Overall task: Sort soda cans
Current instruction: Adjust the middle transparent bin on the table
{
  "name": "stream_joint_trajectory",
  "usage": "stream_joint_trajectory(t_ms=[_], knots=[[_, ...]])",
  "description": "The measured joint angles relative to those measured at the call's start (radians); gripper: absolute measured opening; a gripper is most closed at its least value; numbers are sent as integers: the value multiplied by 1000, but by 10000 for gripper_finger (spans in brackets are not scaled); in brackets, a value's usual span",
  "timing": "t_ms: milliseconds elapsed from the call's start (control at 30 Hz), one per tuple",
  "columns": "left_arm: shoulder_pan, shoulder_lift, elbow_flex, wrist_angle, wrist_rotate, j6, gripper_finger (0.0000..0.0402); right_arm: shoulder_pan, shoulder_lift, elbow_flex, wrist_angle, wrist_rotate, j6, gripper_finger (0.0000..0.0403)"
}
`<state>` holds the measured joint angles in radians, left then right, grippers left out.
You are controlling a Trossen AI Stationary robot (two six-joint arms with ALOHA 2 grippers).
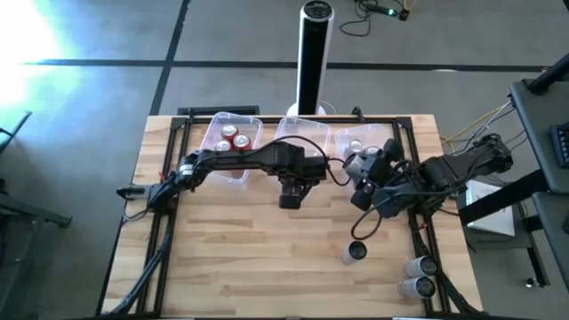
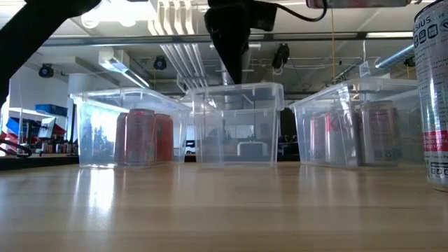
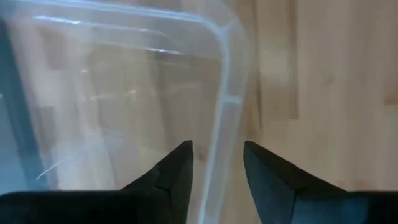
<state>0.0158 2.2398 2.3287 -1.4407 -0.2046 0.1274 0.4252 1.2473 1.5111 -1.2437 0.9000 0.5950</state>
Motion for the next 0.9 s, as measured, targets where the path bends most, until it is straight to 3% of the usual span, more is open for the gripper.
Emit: stream_joint_trajectory(t_ms=[333, 533, 633, 800, 900], knots=[[13, -52, 0, -17, 35, 107, 138, 8, -62, -82, -7, -10, 62, 238], [118, -164, 1, 81, 40, 143, 128, 11, -82, -117, -4, -17, 71, 235], [210, -193, 1, 159, 91, 144, 125, 11, -88, -135, -3, -12, 86, 237], [346, -163, 1, 231, 280, 259, 125, 11, -88, -171, 9, -9, 116, 237], [374, -115, 1, 250, 299, 350, 125, 11, -88, -206, 54, -12, 119, 235]])
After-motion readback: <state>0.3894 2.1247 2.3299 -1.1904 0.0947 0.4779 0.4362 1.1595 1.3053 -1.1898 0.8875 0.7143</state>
